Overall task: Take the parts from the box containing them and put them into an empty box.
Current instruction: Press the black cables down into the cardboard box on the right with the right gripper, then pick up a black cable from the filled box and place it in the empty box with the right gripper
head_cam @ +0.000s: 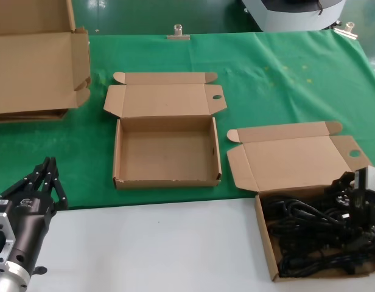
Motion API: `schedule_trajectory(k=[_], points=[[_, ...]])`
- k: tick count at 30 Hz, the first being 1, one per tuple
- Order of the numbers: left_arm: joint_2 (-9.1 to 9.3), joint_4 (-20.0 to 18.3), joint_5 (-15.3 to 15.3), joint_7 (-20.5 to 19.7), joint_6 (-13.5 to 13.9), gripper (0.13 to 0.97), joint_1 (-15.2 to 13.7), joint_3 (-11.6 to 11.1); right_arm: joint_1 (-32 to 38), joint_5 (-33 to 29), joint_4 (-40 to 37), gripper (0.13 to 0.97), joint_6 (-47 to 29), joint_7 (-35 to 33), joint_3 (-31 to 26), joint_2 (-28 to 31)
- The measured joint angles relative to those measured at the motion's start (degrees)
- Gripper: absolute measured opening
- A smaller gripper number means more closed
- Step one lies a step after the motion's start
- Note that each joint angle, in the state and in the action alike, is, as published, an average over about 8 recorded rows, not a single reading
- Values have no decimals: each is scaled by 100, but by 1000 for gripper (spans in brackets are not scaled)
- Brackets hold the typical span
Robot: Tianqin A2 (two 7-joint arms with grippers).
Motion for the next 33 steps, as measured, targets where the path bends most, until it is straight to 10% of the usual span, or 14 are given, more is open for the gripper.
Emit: schedule_trajectory(k=[33], points=[[0,0,0,0,0,172,0,0,-187,-69,171,261,-96,-66,387,65]])
